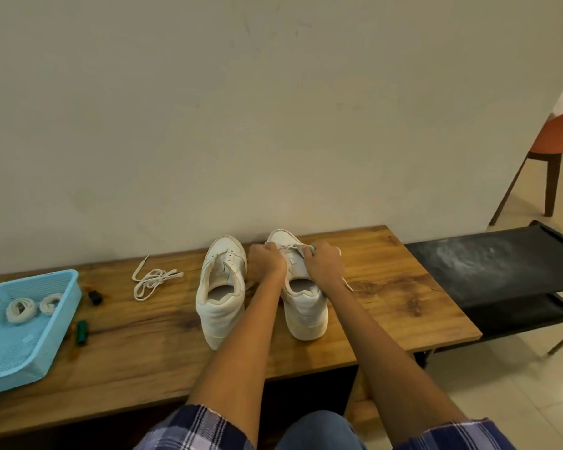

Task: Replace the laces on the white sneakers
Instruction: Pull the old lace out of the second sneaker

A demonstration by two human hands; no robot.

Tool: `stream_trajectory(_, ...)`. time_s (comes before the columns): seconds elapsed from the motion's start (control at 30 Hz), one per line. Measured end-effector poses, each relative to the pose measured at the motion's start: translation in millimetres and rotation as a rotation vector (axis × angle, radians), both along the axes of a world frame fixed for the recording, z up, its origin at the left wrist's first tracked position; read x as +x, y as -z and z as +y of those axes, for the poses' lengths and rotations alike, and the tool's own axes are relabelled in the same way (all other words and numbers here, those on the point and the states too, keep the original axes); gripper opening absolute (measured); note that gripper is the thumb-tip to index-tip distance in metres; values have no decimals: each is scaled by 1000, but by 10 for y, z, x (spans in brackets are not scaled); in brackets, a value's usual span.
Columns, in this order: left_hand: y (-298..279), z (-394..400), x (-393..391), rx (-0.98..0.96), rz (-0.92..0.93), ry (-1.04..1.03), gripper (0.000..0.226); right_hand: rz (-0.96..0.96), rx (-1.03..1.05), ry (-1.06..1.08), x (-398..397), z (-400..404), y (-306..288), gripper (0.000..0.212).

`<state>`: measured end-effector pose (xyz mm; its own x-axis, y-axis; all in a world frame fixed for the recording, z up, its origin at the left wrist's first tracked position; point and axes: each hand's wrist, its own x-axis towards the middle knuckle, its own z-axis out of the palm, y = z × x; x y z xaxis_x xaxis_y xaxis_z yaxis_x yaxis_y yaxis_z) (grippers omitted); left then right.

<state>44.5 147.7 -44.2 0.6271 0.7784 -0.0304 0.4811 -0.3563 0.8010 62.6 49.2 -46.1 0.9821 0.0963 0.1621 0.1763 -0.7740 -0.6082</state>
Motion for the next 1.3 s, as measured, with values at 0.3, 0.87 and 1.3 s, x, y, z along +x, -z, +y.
stream_trajectory(0.3,40,-18,3,360,-183,264,29,13,19,-33,-27,-11,-32,32)
stream_trajectory(0.87,-165,216,59,-924,-798,-341,21,50,32,12,36,21,39,35)
stream_trajectory(1.3,-325,-4,72,210,279,536,31,30,28,24,17,15,30,33)
